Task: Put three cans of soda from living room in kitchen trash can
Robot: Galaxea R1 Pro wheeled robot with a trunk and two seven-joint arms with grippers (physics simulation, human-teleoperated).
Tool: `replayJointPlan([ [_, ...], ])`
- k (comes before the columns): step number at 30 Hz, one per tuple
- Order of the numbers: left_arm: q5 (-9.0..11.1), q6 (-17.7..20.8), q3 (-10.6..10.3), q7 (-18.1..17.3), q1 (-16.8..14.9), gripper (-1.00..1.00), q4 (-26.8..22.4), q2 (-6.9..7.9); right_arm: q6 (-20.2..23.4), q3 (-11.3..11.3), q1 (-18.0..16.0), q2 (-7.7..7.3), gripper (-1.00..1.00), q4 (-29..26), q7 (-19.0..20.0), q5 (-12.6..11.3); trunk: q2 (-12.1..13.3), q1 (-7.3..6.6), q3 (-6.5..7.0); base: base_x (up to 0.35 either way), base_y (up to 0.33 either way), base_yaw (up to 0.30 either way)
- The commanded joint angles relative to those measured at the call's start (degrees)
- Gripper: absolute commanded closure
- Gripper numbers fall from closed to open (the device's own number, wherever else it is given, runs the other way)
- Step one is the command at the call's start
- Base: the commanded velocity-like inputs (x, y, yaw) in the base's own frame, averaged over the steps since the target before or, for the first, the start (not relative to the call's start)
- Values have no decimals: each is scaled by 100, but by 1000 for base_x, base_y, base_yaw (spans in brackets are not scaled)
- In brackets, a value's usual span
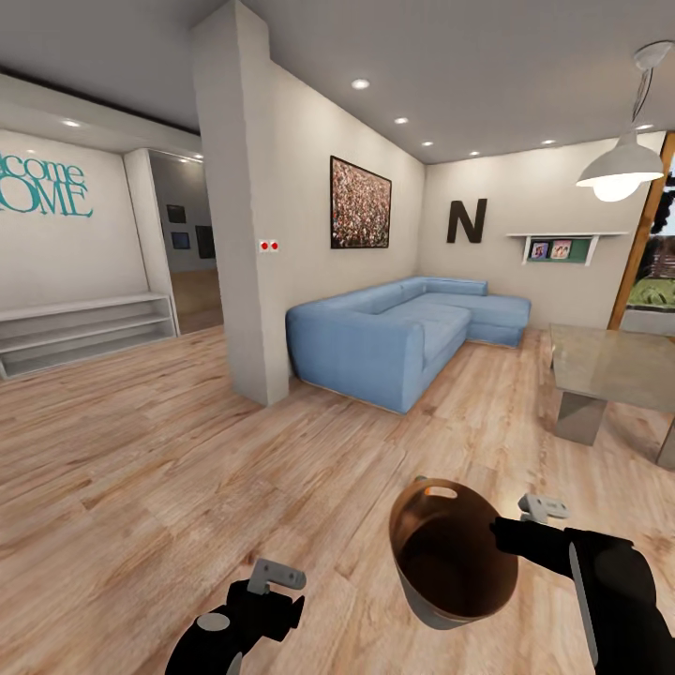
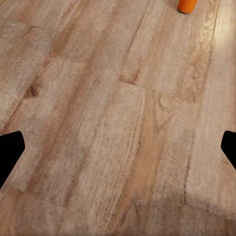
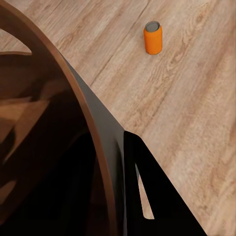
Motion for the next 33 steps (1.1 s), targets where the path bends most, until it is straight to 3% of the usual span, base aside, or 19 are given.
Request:
replayJointPlan([
  [1,0,0,0,-1,-1,-100,0,0,28,2,-2,0,100,-2,3,-139,0,0,1,0,0,0],
  [18,-8,0,0,-16,-1,-100,0,0,28,3,-2,0,100,-1,7,-139,0,0,1,0,0,0],
  [33,0,7,-2,-24,2,-100,-6,0,67,2,-2,0,100,-2,7,-139,0,0,79,0,0,-216],
])
